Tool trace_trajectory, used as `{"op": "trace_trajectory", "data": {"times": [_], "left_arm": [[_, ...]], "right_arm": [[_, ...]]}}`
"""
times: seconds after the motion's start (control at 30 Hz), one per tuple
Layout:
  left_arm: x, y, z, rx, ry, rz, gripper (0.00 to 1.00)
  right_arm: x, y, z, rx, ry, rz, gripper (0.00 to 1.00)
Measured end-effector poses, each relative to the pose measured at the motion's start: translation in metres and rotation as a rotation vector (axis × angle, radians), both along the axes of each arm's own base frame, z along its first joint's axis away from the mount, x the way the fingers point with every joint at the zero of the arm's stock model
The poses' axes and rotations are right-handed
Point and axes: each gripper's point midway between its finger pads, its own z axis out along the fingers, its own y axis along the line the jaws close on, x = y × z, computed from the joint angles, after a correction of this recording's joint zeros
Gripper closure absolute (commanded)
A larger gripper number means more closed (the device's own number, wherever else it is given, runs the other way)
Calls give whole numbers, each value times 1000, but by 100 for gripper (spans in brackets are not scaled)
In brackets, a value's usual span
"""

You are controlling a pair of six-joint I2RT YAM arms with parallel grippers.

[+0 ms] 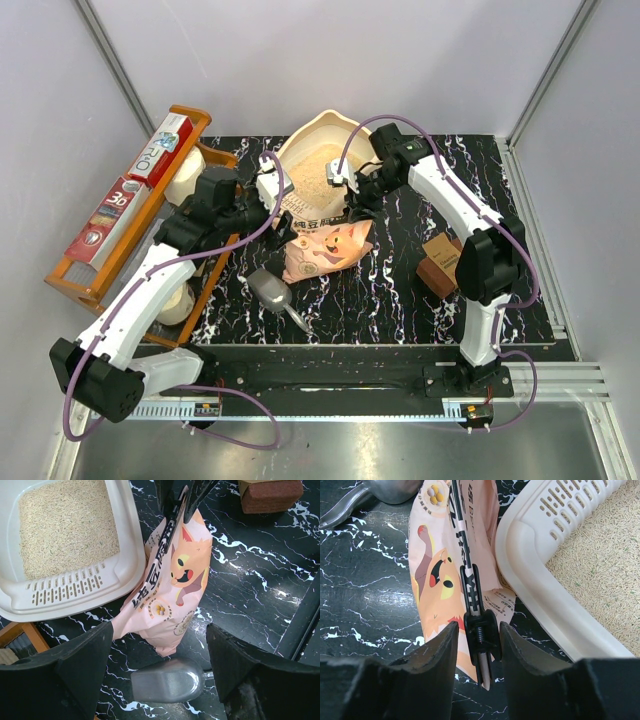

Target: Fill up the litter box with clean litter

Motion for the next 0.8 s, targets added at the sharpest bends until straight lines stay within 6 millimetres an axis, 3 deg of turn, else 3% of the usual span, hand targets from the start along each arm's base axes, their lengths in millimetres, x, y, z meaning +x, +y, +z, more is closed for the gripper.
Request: {"op": "trace_trajectory", "data": {"times": [0.2,0.33,0.6,0.8], "left_arm": [[0,0,-1,0,3,-1,21],[0,-1,-3,-1,13,-3,21],[0,-3,-4,-8,22,-7,21],[1,-4,-4,-11,21,-10,21]], "right_arm": [[0,0,0,0,-2,1,56],[0,0,0,0,-3,2,62],[2,0,1,-1,-16,9,96],[1,0,2,0,-22,18,100]]}}
